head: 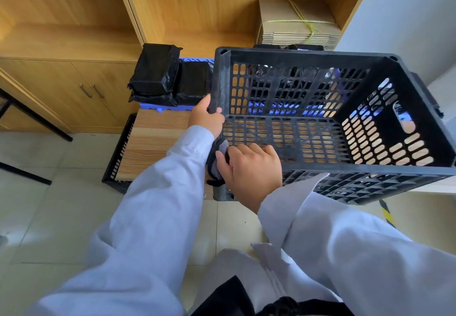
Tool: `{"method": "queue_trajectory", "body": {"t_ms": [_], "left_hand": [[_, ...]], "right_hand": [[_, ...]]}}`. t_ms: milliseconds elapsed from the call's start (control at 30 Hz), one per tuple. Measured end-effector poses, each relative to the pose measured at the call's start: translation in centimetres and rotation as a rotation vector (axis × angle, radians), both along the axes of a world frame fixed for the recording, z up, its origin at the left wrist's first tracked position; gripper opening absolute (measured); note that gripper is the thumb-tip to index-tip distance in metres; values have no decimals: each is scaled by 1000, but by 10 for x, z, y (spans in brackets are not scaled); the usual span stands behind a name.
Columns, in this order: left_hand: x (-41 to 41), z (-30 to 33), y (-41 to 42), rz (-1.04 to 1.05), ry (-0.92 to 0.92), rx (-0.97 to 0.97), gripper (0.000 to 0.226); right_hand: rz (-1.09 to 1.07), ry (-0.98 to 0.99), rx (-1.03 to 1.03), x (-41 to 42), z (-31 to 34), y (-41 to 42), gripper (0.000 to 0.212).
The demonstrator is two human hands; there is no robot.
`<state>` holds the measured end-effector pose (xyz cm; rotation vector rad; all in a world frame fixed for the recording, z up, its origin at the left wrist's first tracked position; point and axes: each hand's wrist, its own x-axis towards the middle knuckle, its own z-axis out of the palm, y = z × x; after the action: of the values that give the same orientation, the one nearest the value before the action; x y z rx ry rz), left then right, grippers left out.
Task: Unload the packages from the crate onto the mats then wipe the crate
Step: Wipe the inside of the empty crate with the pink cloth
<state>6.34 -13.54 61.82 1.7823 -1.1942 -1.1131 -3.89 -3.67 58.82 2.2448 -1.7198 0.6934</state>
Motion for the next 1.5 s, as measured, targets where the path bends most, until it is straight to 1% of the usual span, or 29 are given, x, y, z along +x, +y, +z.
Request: {"method": "queue_trajectory", "body": {"t_ms": [133,267,367,500,567,667,733,767,833,867,900,933,967,1000,1033,1100,1167,1233,1333,1400,1500], "left_hand": [[1,2,1,-6,5,-8,56],[2,3,1,-19,3,-4,56],[2,1,0,-24,-4,-6,57],[3,-2,-2,-28,-24,-20,59],[3,-1,-2,-25,-36,-14,59],[1,1,1,-38,-35,-14,57],[1,3,3,-61,-81,-36,54],[2,5,3,-64,-136,-36,56],[5,10,6,-88,-380,-62,65],[3,14,14,-102,-497,-136,66],[-2,18,24,-118,-555,-258,61],[-11,21,37,-153,-533,-369,51],[-24,24,53,-204,-458,-434,38],[-39,24,68,-275,-415,-432,26],[-56,21,81,-353,-452,-390,26],[-84,6,96,-411,-673,-371,40],[-98,-4,100,-335,-819,-466,41],[-103,-14,97,-227,-875,-569,40],[-105,-21,96,-197,-868,-652,39],[-107,-24,95,-172,-865,-662,38],[-106,-26,94,-119,-878,-648,39]], "right_hand": [[43,-13,-15,-26,1,4,41],[-11,48,-18,-91,3,11,41],[-40,93,19,-142,3,15,47],[-60,93,14,-199,6,20,52],[-78,99,-11,-214,6,21,50],[-139,101,-36,-214,4,20,46],[-171,93,-35,-210,3,19,45],[-181,92,-30,-210,2,20,45],[-201,95,-12,-210,2,21,48],[-213,95,-3,-209,2,21,48],[-226,97,1,-208,2,22,48],[-237,96,0,-206,2,22,46],[-245,93,-7,-204,3,23,43],[-252,89,-12,-202,4,24,41],[-256,83,-14,-201,6,23,39],[-258,70,1,-198,8,23,39],[-283,55,39,-195,8,23,41],[-320,42,89,-191,8,24,42],[-365,54,197,-176,13,20,48],[-327,80,249,-154,14,15,51],[-271,34,187,-124,11,10,45]]}}
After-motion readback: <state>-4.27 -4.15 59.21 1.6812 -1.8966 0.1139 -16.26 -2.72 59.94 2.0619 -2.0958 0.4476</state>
